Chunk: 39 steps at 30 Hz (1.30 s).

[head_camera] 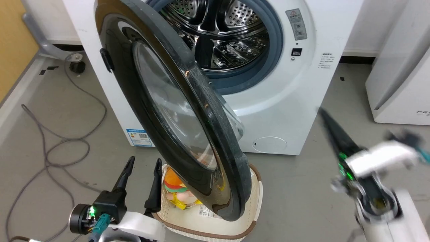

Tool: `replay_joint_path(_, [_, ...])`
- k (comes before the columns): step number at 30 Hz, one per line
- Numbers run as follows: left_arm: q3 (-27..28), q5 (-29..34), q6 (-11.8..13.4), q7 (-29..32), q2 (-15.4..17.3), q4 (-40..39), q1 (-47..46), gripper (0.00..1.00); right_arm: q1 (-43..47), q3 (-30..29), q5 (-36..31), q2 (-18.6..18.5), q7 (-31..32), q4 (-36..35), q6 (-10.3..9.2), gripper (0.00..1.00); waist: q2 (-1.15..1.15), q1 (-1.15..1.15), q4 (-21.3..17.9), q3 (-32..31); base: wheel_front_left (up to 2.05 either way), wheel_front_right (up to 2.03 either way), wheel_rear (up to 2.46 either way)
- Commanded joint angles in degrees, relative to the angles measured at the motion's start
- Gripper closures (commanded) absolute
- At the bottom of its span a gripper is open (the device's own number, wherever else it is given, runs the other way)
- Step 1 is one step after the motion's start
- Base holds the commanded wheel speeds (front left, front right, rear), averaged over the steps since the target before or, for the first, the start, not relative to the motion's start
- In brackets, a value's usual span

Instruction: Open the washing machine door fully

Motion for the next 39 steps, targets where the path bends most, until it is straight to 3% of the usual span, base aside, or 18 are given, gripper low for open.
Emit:
replay_joint_path(1, [0.3,-0.1,0.2,-0.3,0.2,0.2,0.1,0.0,2.6,-0.9,-1.3,0.2,-2.7,-0.8,0.06,0.0,0.0,0.0,-0.1,-0.2,0.0,0.0,0.0])
replay_joint_path(3, [0.5,-0.2,0.3,-0.3,0.1,0.5,0.2,0.0,8.6,-3.3,-5.9,0.4,-10.6,-2.7,0.06,0.0,0.0,0.0,-0.5,-0.3,0.0,0.0,0.0])
replay_joint_path(10, [0.9,-0.8,0.7,-0.3,-0.1,0.9,0.2,0.0,16.9,-7.2,-12.4,0.6,-21.2,-6.5,0.06,0.0,0.0,0.0,-1.2,-0.3,0.0,0.0,0.0])
replay_joint_path(14, [1.1,-1.0,0.8,-0.3,-0.2,1.0,0.2,0.0,20.8,-8.8,-24.3,0.6,-26.8,-10.5,0.06,0.0,0.0,0.0,-1.5,-0.4,0.0,0.0,0.0])
replay_joint_path(15, [1.1,-1.1,0.9,-0.3,-0.2,1.0,0.2,0.0,21.7,-9.3,-28.5,0.6,-27.7,-11.9,0.06,0.0,0.0,0.0,-1.6,-0.4,0.0,0.0,0.0])
replay_joint_path(16, [1.2,-1.0,0.9,-0.3,-0.2,1.2,0.1,0.0,23.0,-10.4,-36.7,0.6,-28.6,-14.9,0.06,0.0,0.0,0.0,-1.7,-0.6,0.0,0.0,0.0])
replay_joint_path(17, [1.2,-1.0,0.9,-0.3,-0.2,1.2,0.1,0.0,23.0,-10.4,-36.7,0.6,-28.6,-14.9,0.06,0.0,0.0,0.0,-1.7,-0.6,0.0,0.0,0.0])
replay_joint_path(21, [1.5,-1.0,1.0,-0.3,-0.2,1.3,0.1,0.0,24.7,-10.8,-51.4,0.7,-28.5,-21.5,0.06,0.0,0.0,0.0,-1.9,-0.8,0.0,0.0,0.0])
replay_joint_path(27, [1.7,-0.6,1.0,-0.3,-0.3,1.5,0.1,0.0,26.7,-6.0,-69.8,0.7,-23.9,-27.7,0.06,0.0,0.0,0.0,-1.8,-0.9,0.0,0.0,0.0])
replay_joint_path(30, [1.6,-0.3,0.9,-0.3,-0.3,1.5,0.1,0.0,27.9,-4.4,-73.5,0.7,-22.1,-28.1,0.06,0.0,0.0,0.0,-1.5,-0.9,0.0,0.0,0.0])
replay_joint_path(34, [1.5,0.0,0.8,-0.3,-0.3,1.4,0.3,0.0,29.2,-4.9,-73.1,0.7,-21.0,-27.5,0.06,0.0,0.0,0.0,-1.2,-1.0,0.0,0.0,0.0])
replay_joint_path(35, [1.5,0.0,0.8,-0.3,-0.3,1.4,0.3,0.15,29.5,-5.1,-72.5,0.7,-20.9,-27.1,0.06,0.0,0.0,0.0,-1.1,-1.0,0.0,0.0,0.0])
replay_joint_path(36, [1.6,0.0,0.8,-0.3,-0.3,1.4,0.3,0.51,29.7,-5.2,-72.2,0.7,-21.0,-26.8,0.06,0.0,0.0,0.0,-1.1,-1.0,0.0,0.0,0.0])
replay_joint_path(37, [1.6,0.1,0.8,-0.3,-0.3,1.4,0.3,1.0,29.8,-5.3,-71.5,0.7,-21.0,-26.5,0.06,0.0,0.0,0.0,-1.1,-0.9,0.0,0.0,0.0])
replay_joint_path(39, [1.5,0.2,0.8,-0.3,-0.3,1.3,0.2,1.0,29.9,-5.4,-70.5,0.7,-21.2,-26.0,0.06,0.0,0.0,0.0,-1.2,-1.0,0.0,0.0,0.0])
